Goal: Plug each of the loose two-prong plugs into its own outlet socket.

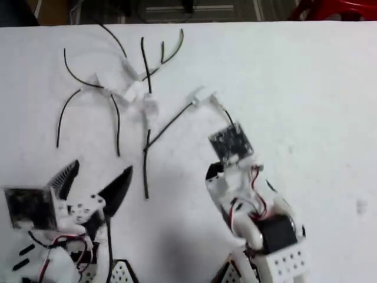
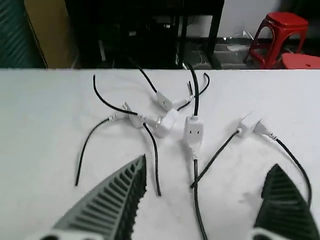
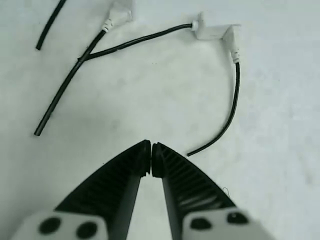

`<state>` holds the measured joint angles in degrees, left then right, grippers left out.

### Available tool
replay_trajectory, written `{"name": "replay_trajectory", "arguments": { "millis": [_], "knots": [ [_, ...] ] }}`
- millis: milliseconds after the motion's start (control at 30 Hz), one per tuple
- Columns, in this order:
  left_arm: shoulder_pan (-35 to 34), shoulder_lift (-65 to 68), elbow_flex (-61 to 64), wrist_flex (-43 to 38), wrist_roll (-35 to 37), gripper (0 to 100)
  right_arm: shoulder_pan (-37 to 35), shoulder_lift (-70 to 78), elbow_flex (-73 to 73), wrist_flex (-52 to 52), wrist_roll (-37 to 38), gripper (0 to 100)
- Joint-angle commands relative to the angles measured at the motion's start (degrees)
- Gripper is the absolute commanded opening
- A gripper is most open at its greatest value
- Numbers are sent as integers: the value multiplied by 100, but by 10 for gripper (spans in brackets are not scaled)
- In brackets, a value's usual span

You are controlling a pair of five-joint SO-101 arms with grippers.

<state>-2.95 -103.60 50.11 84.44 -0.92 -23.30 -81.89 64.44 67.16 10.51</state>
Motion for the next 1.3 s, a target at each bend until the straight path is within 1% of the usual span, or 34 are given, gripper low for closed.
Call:
{"name": "replay_trajectory", "arguments": {
  "millis": [0,67,167,267,367,467,533,600,700,800,900,1067,1167,1267],
  "knots": [
    [-136,-22,299,-158,-343,350,-92,-945,325,-171,0,24],
    [-295,-31,492,-299,-290,350,-101,-1499,712,-295,9,24],
    [-523,-31,1064,-686,-422,350,-101,-2202,1336,-391,9,24],
    [-804,-31,1873,-1266,-475,350,-145,-2026,1591,-391,9,24],
    [-1077,-31,2435,-1530,-457,350,-268,-2035,1890,-382,9,24],
    [-1323,-31,2743,-1521,-448,350,-620,-2141,2347,-382,9,24],
    [-1499,-31,2901,-1363,-448,350,-875,-2141,2593,-382,9,24],
    [-1578,-31,3015,-1169,-448,350,-971,-2141,2699,-382,9,24],
    [-1719,-31,3130,-853,-448,350,-831,-2141,2708,-171,9,22],
    [-2009,-31,3341,-818,-492,350,-585,-2141,2716,356,9,23],
    [-2211,-31,3648,-818,-501,350,-488,-2141,2734,752,9,24],
    [-2290,-31,4299,-941,-501,350,-365,-2141,3209,505,9,24],
    [-2290,-31,4633,-1064,-501,350,-356,-2141,3235,462,9,21],
    [-2290,-31,4695,-1090,-501,349,-356,-2141,3235,462,9,20]
  ]
}}
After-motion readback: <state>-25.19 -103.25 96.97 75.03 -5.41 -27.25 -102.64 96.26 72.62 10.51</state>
